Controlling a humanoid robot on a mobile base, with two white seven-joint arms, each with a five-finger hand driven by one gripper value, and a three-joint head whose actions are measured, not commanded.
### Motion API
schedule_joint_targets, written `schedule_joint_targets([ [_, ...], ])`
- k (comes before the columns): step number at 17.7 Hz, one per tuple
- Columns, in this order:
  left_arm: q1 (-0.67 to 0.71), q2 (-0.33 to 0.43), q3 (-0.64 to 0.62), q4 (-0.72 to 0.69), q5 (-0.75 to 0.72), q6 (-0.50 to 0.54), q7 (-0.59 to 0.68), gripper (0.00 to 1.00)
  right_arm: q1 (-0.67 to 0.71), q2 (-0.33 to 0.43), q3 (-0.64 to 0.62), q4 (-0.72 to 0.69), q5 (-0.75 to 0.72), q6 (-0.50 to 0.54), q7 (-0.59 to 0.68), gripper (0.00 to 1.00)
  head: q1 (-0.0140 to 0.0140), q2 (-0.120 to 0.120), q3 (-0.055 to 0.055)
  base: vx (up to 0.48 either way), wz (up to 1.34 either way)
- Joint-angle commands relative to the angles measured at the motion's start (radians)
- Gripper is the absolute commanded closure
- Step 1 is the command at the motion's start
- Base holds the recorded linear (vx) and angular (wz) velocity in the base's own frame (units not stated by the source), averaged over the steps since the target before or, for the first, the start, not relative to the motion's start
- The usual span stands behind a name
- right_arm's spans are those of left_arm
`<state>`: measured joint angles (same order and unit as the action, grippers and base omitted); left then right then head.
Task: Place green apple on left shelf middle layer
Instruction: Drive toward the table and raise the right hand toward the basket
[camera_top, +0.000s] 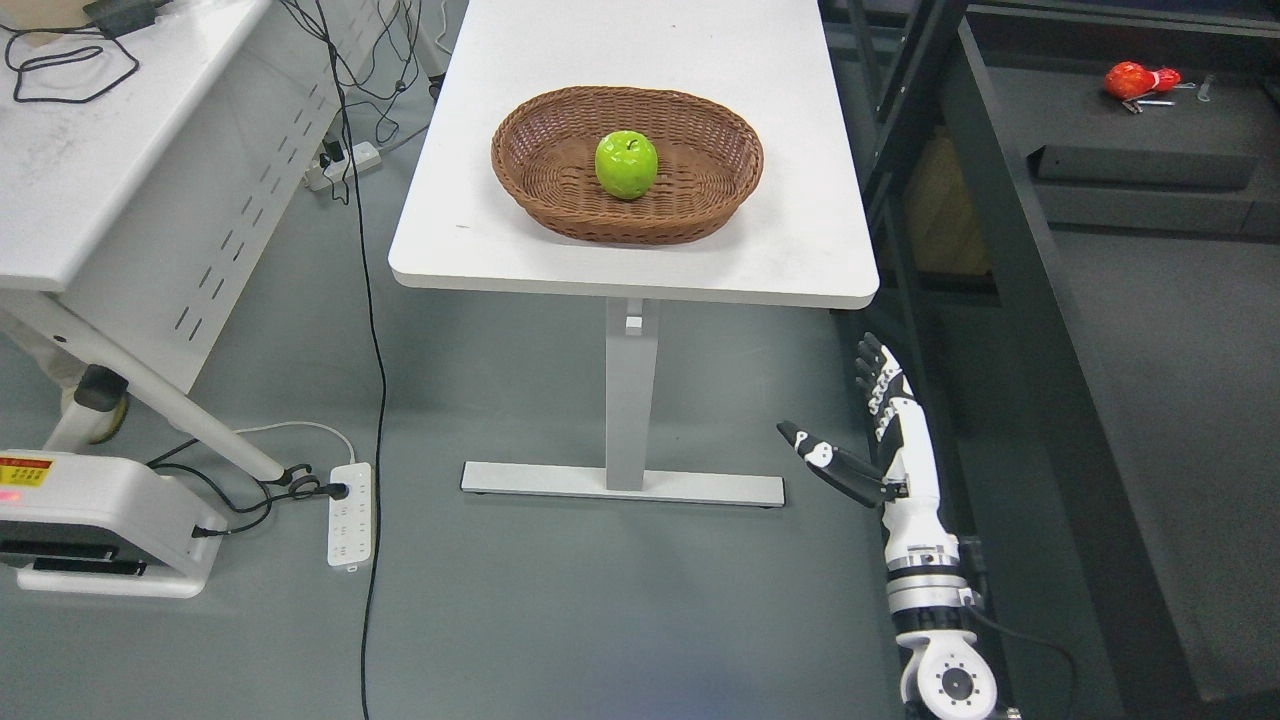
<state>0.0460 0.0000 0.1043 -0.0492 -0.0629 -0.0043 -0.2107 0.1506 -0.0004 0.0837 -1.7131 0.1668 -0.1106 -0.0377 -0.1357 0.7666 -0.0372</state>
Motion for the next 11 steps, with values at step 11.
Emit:
schedule_joint_targets([
  [11,0.0,0.017,0.0,0.0,0.0,0.0,0.001,0.0,-0.171,-0.3,-0.048,-0.011,0.533,-0.132,0.033,0.0,0.0,0.0,0.0,0.047,0.07],
])
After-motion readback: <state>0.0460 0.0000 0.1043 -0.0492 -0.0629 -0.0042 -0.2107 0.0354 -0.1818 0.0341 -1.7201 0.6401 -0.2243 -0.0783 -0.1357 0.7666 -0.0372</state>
